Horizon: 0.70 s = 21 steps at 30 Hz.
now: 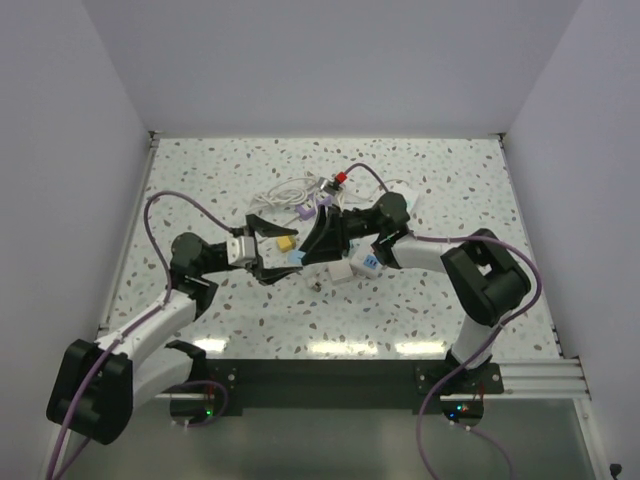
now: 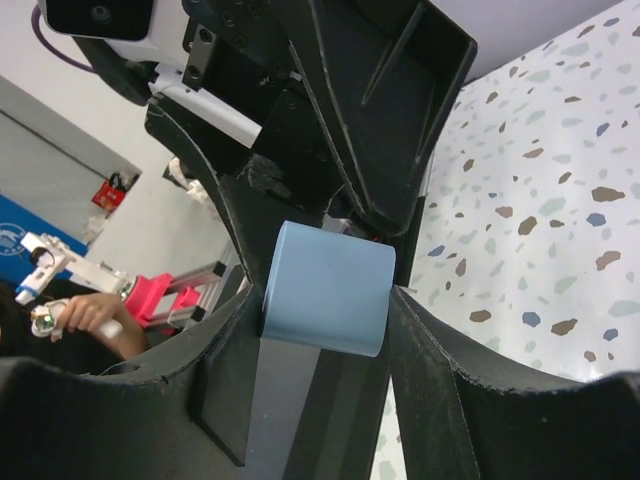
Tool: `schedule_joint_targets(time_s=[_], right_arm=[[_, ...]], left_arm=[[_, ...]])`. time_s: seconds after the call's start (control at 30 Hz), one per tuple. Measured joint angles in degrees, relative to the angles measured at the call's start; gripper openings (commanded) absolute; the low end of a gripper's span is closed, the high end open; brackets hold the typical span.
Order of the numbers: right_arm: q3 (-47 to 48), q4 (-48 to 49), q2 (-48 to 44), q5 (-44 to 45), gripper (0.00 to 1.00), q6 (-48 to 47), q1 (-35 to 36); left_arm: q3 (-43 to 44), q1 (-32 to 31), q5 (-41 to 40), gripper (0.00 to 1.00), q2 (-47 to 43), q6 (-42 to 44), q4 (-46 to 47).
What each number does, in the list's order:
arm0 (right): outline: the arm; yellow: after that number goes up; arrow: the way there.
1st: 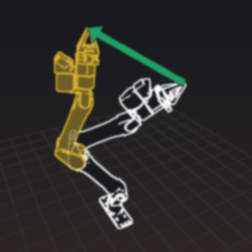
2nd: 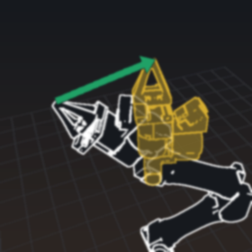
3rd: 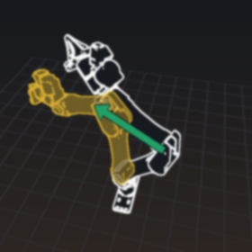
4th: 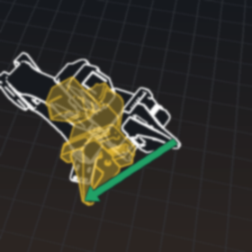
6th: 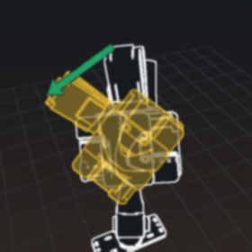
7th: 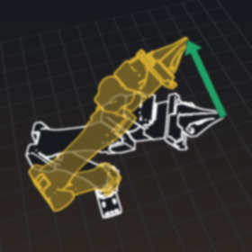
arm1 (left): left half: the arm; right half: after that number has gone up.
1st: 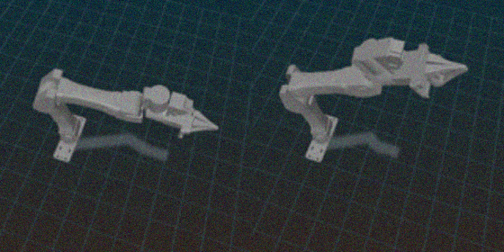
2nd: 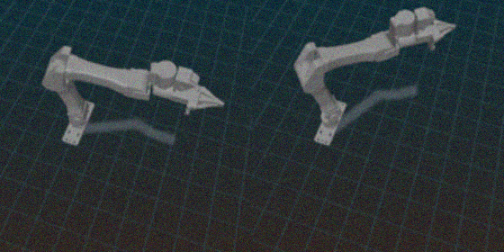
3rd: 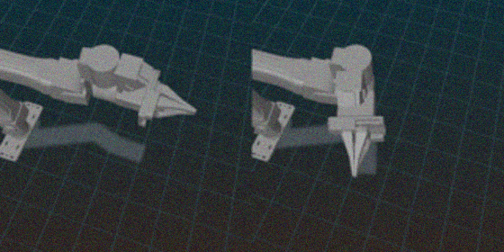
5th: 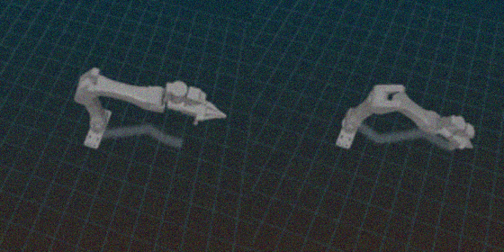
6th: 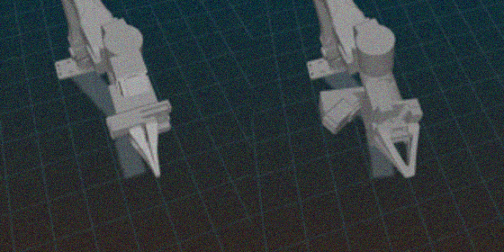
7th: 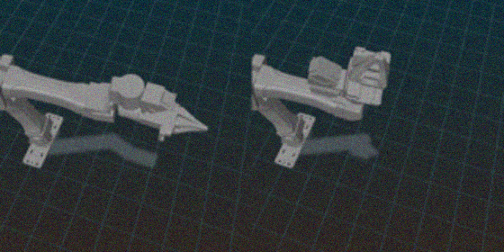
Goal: Insert the plug
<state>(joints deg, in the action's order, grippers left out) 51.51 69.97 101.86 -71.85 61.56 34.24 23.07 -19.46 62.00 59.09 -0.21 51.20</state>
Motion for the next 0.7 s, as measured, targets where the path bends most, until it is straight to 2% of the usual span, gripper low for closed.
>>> schedule_joint_targets(time_s=[0.1, 0.27, 0.5, 0.7], right_arm=[[0.0, 1.2, 0.0, -0.13, 0.16, 0.83, 0.09], [0.0, 1.73, 0.0, -0.13, 0.16, 1.49, 0.26], [0.0, 2.97, 0.0, -0.13, 0.16, 3.56, 0.26], [0.0, 3.21, -0.04, -0.11, 0.17, 5.16, 0.26]], left_arm=[[0.44, -0.26, 0.22, 0.77, 0.81, 0.07, -0.37], [1.4, -0.94, 0.98, 0.67, 1.55, 0.55, -2.62], [3.32, -2.08, 2.4, 0.62, 2.56, 2.91, -6.34], [4.13, -2.86, 2.95, 0.53, 3.17, 4.52, -9.01]])
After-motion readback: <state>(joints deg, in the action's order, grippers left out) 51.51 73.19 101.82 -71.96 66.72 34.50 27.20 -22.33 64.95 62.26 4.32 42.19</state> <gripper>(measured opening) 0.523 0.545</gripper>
